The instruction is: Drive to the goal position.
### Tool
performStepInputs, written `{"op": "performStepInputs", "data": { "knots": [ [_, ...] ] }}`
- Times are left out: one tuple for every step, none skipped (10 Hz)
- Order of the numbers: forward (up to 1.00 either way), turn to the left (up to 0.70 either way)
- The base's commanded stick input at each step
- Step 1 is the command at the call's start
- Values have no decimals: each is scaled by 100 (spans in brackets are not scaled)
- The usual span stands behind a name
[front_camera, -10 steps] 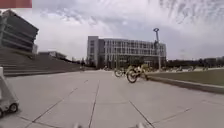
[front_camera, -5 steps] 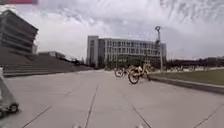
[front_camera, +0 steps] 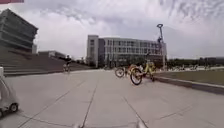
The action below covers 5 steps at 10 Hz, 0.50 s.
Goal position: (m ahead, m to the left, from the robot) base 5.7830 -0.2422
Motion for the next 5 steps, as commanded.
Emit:
{"op": "performStepInputs", "data": {
  "knots": [
    [70,0],
    [70,0],
    [70,0],
    [70,0],
    [70,0]
  ]
}}
